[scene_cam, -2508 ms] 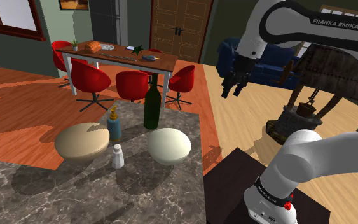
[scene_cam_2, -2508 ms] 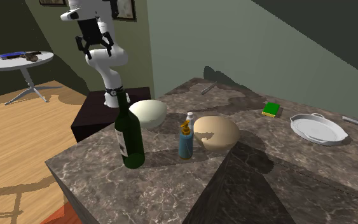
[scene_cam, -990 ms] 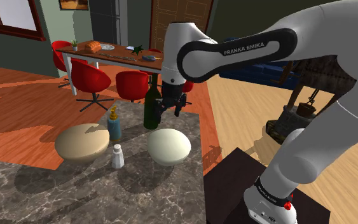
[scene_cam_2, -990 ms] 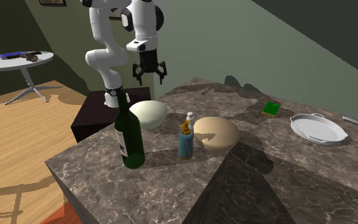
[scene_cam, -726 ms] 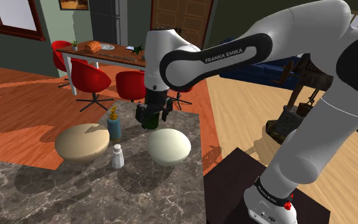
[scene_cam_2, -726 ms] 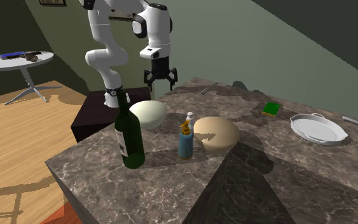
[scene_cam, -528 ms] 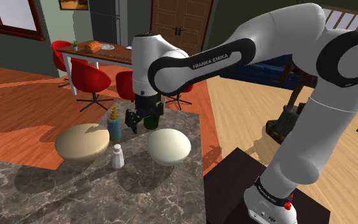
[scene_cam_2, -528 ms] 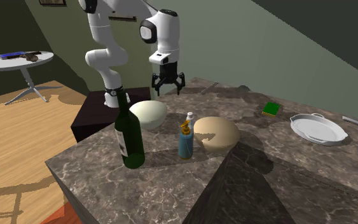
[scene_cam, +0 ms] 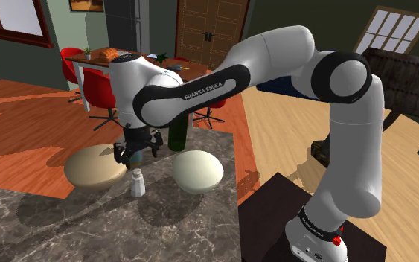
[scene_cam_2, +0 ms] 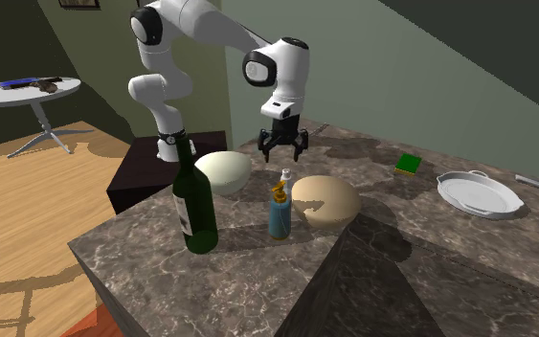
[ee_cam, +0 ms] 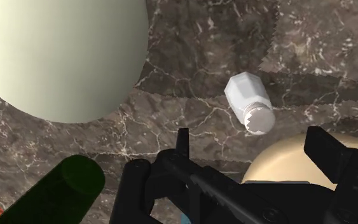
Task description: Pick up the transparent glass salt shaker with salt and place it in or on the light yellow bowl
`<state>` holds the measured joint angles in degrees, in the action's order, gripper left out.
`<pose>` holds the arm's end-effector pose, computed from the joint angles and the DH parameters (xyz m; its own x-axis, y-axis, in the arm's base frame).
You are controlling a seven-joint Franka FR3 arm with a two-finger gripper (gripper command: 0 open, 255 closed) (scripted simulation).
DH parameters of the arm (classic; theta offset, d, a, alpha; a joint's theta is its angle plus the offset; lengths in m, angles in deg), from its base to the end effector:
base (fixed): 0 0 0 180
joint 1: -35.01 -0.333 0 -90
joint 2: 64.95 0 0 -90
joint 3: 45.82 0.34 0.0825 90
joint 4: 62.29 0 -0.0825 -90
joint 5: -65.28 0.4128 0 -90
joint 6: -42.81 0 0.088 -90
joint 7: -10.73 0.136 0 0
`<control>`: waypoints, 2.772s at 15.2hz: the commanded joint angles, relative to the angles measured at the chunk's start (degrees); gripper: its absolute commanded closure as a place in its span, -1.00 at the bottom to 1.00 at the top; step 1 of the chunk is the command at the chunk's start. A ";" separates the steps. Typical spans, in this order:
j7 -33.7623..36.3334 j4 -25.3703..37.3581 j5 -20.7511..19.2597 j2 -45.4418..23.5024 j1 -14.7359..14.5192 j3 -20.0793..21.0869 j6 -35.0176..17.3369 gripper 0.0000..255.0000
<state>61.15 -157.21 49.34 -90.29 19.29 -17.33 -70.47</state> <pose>0.5339 0.4386 0.3530 0.9997 -0.0239 -0.0079 -0.0232 -0.9969 0.0757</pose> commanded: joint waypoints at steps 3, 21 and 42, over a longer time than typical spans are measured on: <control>2.00 6.10 -2.67 -5.92 -3.16 -1.00 1.27 -1.00; 2.72 3.49 -3.76 -7.61 -3.11 -1.68 -2.84 1.00; 0.74 8.85 -1.25 -3.35 -2.73 -0.26 6.27 1.00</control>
<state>61.97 -149.13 48.01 -93.66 16.68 -17.65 -65.00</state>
